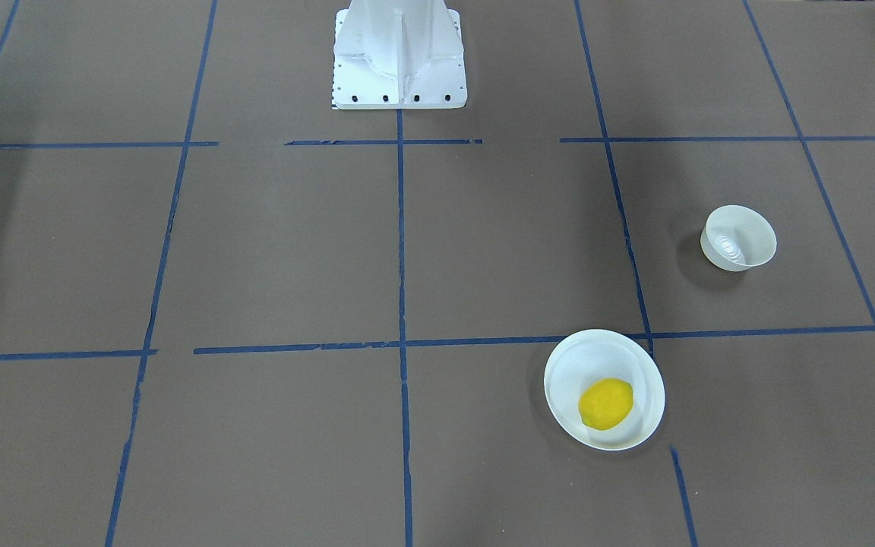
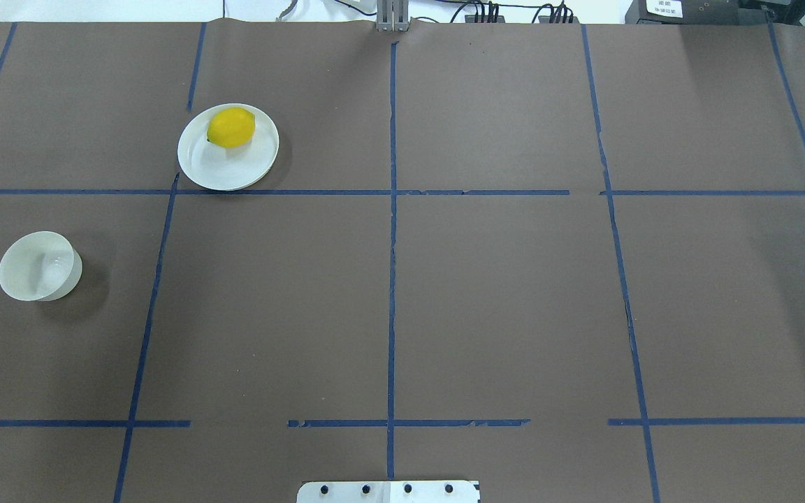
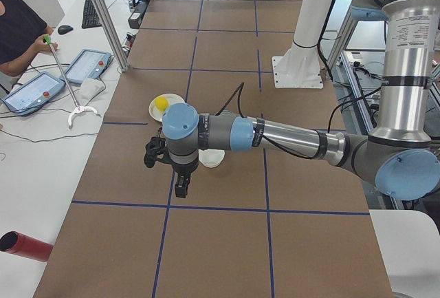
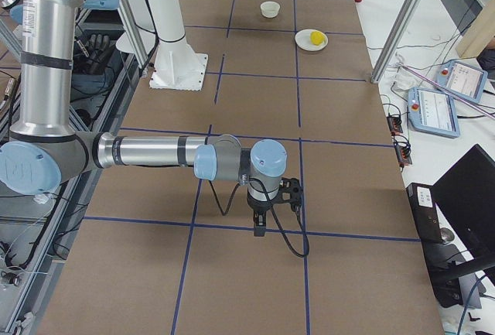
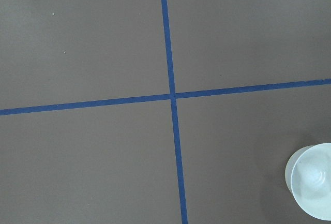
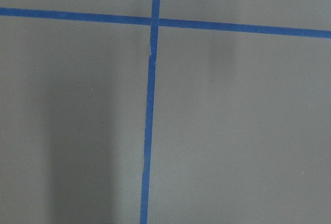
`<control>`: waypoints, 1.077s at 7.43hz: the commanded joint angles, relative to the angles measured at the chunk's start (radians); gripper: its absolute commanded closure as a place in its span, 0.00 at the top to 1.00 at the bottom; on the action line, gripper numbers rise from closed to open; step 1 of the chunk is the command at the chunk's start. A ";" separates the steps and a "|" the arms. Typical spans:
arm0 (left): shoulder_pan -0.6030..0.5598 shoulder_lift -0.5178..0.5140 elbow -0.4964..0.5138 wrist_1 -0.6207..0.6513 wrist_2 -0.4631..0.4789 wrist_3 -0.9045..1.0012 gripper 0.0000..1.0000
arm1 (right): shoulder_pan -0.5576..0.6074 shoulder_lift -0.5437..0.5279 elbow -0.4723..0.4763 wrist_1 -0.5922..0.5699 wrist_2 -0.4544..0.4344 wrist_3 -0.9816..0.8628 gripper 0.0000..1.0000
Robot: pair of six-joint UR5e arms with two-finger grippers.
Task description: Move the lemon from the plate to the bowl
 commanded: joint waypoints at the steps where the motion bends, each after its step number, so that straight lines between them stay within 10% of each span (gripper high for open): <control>1: 0.162 -0.001 -0.039 -0.105 -0.088 -0.091 1.00 | 0.000 0.000 0.000 0.000 0.000 0.000 1.00; 5: 0.505 -0.307 -0.001 -0.224 -0.064 -0.601 1.00 | 0.000 0.000 0.000 0.000 0.000 0.000 1.00; 8: 0.614 -0.499 0.219 -0.410 0.089 -0.435 0.96 | 0.000 0.000 0.000 0.000 0.000 0.000 1.00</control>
